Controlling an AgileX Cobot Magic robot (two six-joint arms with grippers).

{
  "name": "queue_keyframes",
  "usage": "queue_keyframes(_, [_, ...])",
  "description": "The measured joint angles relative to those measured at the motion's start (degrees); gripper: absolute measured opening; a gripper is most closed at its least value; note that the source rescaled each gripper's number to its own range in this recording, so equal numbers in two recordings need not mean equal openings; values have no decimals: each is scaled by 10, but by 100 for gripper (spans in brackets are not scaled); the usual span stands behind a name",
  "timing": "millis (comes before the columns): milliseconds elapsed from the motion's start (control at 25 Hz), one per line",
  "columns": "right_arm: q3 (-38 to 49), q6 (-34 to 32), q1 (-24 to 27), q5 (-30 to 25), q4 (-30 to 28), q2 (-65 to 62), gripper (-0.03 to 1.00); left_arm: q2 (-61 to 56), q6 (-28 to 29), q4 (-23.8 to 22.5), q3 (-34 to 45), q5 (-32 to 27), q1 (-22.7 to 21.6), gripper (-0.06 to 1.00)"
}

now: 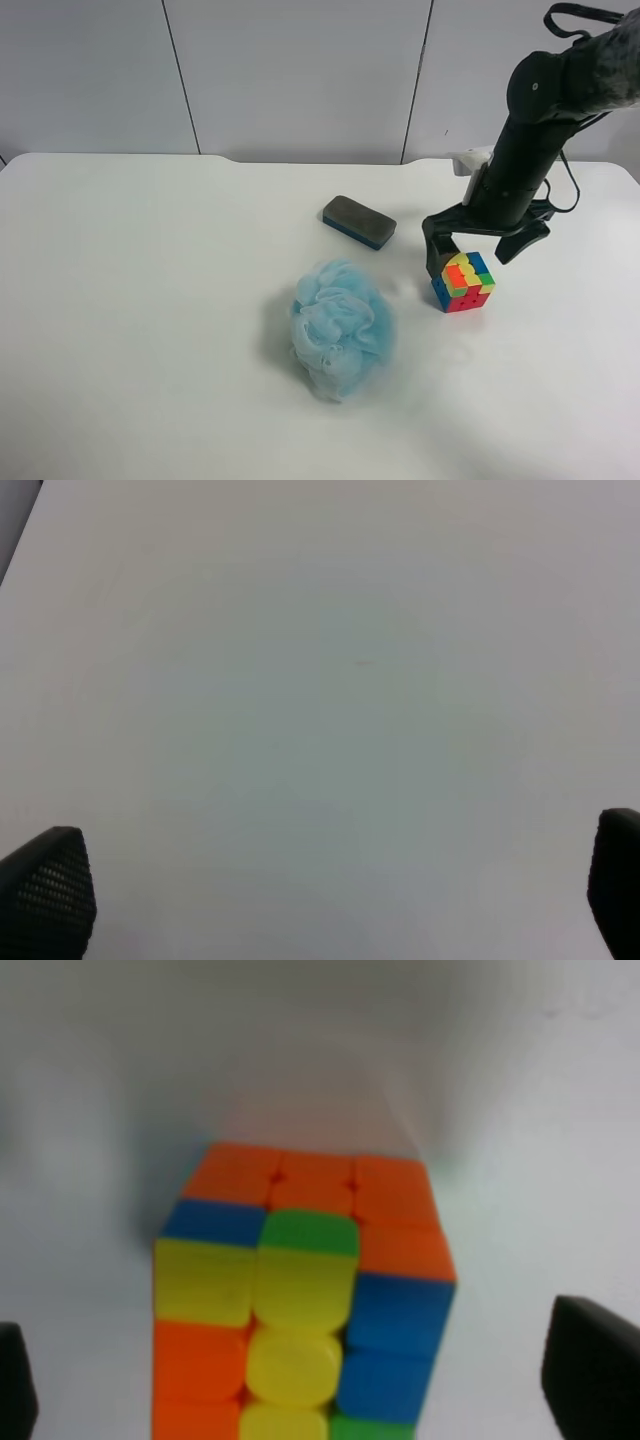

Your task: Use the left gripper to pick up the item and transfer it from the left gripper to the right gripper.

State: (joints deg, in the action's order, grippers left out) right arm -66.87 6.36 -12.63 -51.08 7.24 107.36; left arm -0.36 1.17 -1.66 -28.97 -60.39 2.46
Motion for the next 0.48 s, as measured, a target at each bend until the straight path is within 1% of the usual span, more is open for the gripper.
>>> queue_keyframes(160, [0, -1, 0, -40, -12, -55, 100, 0, 0, 0, 0, 0, 0, 100])
queue_keyframes(400, [-1, -1, 0, -145, -12, -174, 100, 0, 0, 0, 0, 0, 0, 100])
queue_keyframes(480, [-1, -1, 0, -170, -10, -215, 100, 0, 0, 0, 0, 0, 0, 100])
